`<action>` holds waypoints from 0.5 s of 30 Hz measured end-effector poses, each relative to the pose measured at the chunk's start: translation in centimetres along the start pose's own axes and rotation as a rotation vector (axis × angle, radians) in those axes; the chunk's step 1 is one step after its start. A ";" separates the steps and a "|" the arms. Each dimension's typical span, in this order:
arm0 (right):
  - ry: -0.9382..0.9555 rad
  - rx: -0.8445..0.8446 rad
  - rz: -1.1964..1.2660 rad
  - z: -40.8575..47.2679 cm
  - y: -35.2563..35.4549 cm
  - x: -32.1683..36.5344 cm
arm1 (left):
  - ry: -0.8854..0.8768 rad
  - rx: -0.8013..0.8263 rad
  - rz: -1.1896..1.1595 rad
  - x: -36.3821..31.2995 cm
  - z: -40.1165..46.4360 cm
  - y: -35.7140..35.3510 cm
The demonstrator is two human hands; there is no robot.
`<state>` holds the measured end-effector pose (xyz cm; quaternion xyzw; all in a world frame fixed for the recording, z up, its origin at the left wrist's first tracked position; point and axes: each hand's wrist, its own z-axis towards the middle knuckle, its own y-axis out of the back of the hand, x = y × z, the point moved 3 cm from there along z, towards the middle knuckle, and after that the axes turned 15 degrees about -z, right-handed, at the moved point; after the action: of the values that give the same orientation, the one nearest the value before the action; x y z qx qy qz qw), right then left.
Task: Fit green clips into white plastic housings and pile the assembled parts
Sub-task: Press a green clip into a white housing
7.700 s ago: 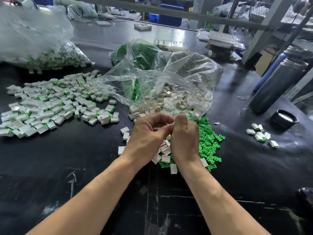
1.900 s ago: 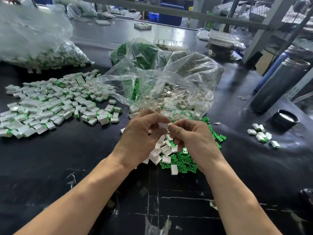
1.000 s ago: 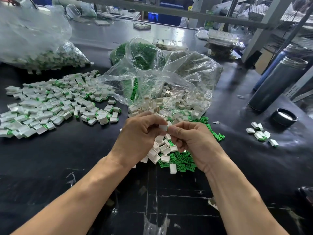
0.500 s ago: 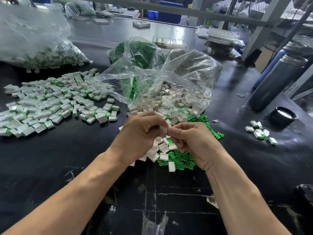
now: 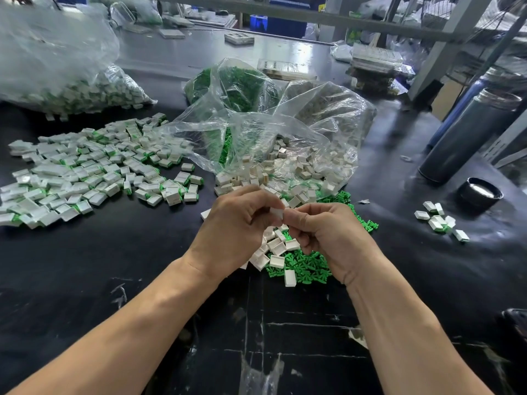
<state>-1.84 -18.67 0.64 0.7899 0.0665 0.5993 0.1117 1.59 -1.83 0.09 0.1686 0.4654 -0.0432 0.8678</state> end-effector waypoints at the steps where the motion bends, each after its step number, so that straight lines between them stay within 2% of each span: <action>1: -0.001 0.000 -0.001 0.0 0.1 0.0 | -0.008 0.000 0.004 -0.1 0.0 0.0; 9: -0.019 0.022 0.038 0.0 0.2 0.0 | -0.022 -0.033 0.032 -0.7 0.0 -0.2; 15: 0.078 -0.094 0.008 -0.1 0.2 0.3 | 0.029 -0.103 0.023 -0.7 0.1 -0.6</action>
<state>-1.91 -18.79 0.97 0.7601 0.0395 0.6325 0.1434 1.11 -2.47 0.51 0.1295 0.4775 -0.0067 0.8690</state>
